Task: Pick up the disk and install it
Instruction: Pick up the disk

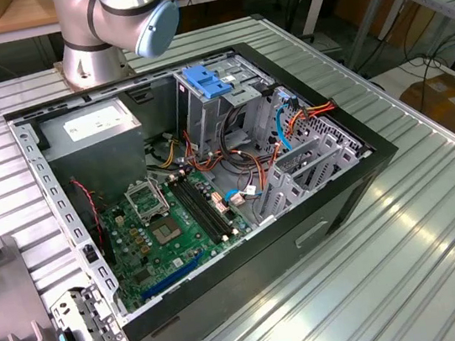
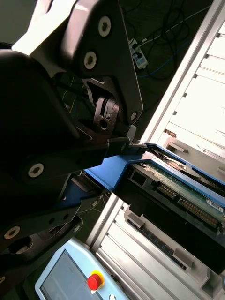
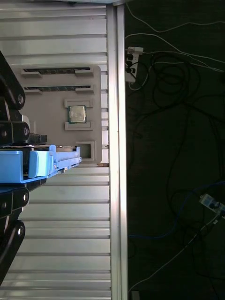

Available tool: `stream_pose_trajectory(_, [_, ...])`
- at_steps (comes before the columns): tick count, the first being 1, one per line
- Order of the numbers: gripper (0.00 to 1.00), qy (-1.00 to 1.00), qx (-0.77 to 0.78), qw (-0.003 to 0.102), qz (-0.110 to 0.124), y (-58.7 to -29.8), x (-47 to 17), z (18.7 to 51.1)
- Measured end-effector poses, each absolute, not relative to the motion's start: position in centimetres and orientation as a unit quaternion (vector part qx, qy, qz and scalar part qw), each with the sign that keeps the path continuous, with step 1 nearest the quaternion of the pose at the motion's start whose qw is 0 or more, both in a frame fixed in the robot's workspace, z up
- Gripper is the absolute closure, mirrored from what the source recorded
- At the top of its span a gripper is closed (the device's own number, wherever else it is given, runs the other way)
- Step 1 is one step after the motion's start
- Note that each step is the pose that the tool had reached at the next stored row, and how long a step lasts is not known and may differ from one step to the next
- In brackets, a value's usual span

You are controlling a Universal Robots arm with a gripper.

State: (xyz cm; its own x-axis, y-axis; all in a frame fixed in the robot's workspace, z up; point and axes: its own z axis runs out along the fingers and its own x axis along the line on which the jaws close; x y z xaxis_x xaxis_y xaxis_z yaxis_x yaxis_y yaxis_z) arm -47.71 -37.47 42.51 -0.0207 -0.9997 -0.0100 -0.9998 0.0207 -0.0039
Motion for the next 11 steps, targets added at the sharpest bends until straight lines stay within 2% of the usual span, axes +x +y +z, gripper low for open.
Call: stream_pose_trajectory(11, [0.63, 0.714, -0.7, 0.005, 0.002, -37.47, -47.71, 42.94])
